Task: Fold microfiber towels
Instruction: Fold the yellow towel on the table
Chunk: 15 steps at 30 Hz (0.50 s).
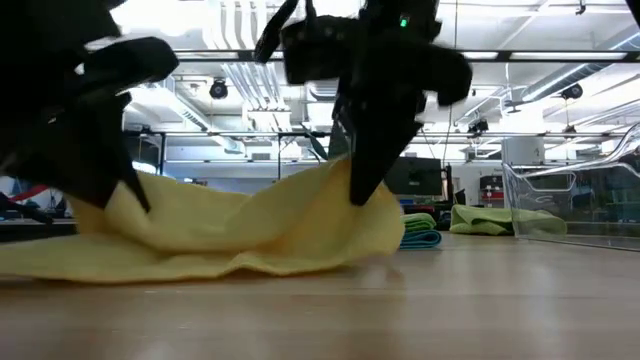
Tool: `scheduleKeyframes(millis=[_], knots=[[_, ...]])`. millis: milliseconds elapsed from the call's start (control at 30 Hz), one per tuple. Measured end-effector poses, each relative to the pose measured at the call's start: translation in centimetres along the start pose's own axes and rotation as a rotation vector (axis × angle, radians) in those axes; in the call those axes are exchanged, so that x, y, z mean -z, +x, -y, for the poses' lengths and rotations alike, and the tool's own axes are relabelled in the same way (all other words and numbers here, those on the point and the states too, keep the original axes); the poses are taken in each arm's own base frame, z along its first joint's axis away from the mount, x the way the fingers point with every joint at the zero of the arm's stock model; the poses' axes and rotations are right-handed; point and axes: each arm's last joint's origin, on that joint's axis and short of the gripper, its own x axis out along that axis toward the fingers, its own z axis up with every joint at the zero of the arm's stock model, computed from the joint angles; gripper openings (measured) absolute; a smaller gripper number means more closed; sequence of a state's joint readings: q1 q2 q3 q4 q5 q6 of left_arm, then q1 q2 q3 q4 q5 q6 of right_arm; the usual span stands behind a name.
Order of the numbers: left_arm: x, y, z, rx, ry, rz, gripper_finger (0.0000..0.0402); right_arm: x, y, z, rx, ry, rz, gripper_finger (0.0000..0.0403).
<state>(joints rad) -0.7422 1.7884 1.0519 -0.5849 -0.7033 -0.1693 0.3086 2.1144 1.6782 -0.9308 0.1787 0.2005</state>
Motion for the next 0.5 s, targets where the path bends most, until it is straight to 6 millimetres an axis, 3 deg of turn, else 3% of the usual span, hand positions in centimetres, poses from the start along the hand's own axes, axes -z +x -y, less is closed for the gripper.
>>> scheduleKeyframes(millis=[133,300,500], knots=[[-0.9,-2.9,-2.4,0.010,-0.105,0.072,0.0001,0.3,-2.3,0.1,-0.006,-0.013,0.026,0.0009],[-1.1,-8.9,-6.4,0.068,-0.353,0.267,0.0000,0.9,-5.4,-0.6,-0.035,-0.042,0.081,0.0009],[-1.1,-15.7,-9.5,0.228,-0.492,0.589,0.0000,3.2,-11.6,-3.0,-0.194,-0.116,0.159,0.0009]])
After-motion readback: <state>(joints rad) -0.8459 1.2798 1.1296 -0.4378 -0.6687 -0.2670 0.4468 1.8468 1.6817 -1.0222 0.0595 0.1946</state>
